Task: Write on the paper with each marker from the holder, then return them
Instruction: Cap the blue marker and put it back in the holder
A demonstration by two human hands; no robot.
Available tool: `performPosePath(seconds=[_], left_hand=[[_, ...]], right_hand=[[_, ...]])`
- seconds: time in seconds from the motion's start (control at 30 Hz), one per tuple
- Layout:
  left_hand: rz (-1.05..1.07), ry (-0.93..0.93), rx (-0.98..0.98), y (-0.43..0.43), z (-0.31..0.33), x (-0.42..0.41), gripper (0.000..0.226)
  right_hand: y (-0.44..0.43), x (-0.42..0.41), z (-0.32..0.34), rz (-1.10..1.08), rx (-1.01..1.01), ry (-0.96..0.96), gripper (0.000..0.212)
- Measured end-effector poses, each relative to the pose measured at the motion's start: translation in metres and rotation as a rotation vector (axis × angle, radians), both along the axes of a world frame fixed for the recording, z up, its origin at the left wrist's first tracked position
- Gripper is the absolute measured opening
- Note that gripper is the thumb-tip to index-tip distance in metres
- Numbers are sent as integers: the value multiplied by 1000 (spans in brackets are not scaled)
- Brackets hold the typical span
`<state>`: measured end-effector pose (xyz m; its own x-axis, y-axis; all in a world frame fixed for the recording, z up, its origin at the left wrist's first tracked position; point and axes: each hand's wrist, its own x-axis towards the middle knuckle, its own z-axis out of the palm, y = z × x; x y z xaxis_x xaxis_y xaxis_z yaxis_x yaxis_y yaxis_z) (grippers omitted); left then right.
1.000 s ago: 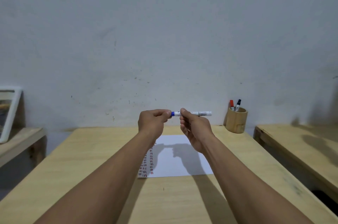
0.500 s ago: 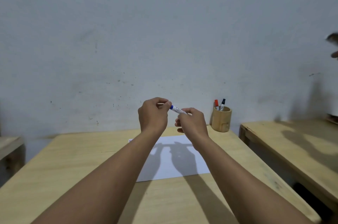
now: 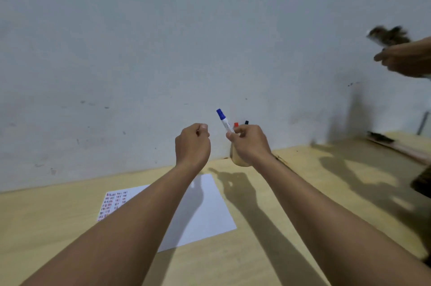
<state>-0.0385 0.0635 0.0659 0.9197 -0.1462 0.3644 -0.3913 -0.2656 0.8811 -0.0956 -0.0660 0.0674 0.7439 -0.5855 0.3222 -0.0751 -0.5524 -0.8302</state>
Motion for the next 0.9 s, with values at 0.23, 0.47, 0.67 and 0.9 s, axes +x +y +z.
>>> performPosePath(seconds=[0.23,0.47,0.67,0.9], left_hand=[[-118,17,168,-67,-40,33,48],[-206,40,323,-123,-80,66,99],[-223,50,238,-145,-99,79,68],[-229,107,107,-150,-106,73,42]], right_hand=[[-66,35,13,-116,-32,-44,12],[-107,67,0,-156,-159,15,18],[-125,88,-26,-130,-190,181,18],[-125,95,-36,-223,-197,187,18]])
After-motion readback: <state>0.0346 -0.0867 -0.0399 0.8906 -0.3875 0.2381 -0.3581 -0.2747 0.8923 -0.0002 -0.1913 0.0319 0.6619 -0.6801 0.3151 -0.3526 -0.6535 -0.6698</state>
